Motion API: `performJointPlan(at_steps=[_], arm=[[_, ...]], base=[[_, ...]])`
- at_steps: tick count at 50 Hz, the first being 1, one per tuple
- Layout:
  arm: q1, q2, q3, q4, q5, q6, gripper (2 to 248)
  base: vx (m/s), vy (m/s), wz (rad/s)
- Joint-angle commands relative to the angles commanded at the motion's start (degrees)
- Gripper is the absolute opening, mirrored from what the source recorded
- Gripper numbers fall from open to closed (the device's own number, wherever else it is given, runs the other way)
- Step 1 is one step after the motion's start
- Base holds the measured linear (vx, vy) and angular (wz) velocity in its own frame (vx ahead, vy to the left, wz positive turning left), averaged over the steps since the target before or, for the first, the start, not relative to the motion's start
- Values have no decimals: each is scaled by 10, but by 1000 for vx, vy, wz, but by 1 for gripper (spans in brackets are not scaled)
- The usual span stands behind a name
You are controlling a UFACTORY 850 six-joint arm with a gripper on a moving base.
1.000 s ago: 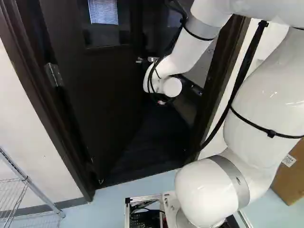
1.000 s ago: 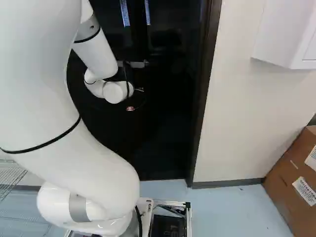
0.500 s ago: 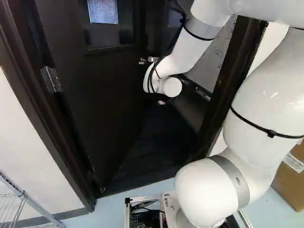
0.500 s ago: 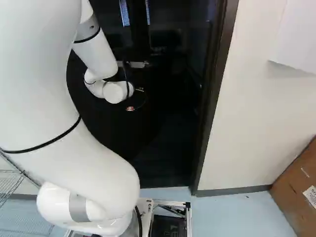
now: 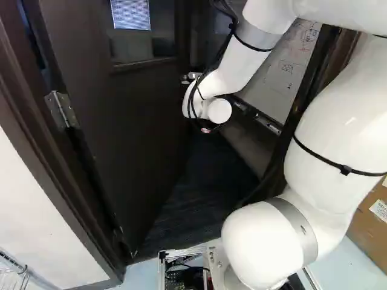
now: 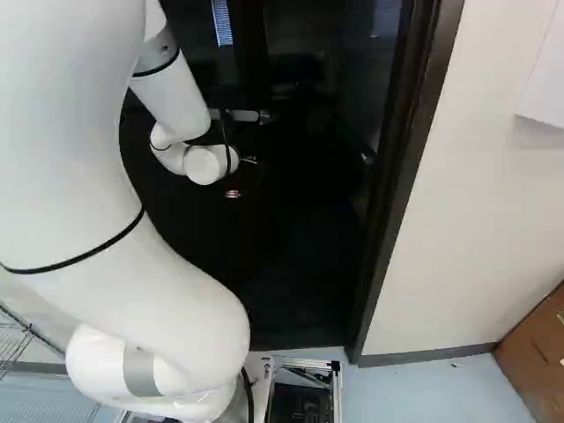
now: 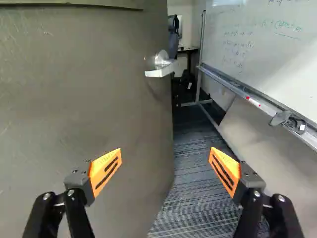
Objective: Open the door and move inside
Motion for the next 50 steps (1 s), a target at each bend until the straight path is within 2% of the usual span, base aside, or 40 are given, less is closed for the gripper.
performJointPlan(at_steps=[29,50], arm=[[1,-4,-4,0,0,0,247],[2,-8,-9,0,0,0,247]], base=[[136,64,-16],[14,7,0]])
